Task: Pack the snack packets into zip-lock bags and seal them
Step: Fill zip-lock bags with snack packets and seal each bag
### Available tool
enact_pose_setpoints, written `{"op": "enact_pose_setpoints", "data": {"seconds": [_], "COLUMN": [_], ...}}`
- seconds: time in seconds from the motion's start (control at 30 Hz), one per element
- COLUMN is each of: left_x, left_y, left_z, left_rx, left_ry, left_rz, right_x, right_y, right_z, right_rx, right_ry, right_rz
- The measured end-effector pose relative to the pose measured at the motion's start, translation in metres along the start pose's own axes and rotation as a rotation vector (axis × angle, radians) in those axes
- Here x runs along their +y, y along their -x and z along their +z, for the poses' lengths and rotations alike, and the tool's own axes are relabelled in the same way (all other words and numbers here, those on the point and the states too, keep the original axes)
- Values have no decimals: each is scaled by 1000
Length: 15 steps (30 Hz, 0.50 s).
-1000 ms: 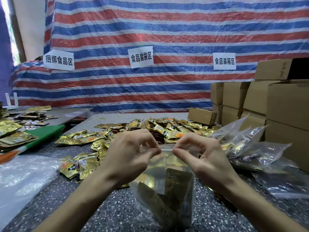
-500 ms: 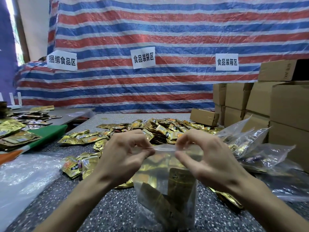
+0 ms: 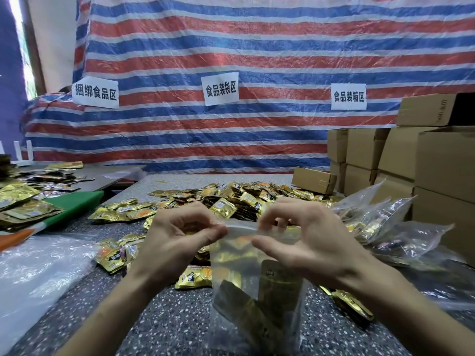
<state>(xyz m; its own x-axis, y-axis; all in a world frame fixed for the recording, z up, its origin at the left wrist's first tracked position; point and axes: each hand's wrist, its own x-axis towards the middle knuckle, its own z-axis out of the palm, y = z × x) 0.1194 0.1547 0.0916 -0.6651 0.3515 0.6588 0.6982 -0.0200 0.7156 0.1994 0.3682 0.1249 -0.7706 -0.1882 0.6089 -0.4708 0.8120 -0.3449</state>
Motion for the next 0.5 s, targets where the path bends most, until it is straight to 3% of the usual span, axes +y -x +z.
{"op": "enact_pose_setpoints", "data": {"seconds": [0.13, 0.3, 0.5], "left_x": [2, 5, 5], "left_y": [1, 8, 9], "left_z": [5, 2, 11], "left_rx": [-21, -86, -23], "left_ry": [-70, -17, -209], "left_rz": [67, 12, 91], "right_x": [-4, -1, -20], "right_y": [-9, -12, -18], "right_z": [3, 1, 11], "right_rx": [-20, -72, -107], "right_ry": [-18, 14, 79], "right_rz": [-17, 15, -79]}}
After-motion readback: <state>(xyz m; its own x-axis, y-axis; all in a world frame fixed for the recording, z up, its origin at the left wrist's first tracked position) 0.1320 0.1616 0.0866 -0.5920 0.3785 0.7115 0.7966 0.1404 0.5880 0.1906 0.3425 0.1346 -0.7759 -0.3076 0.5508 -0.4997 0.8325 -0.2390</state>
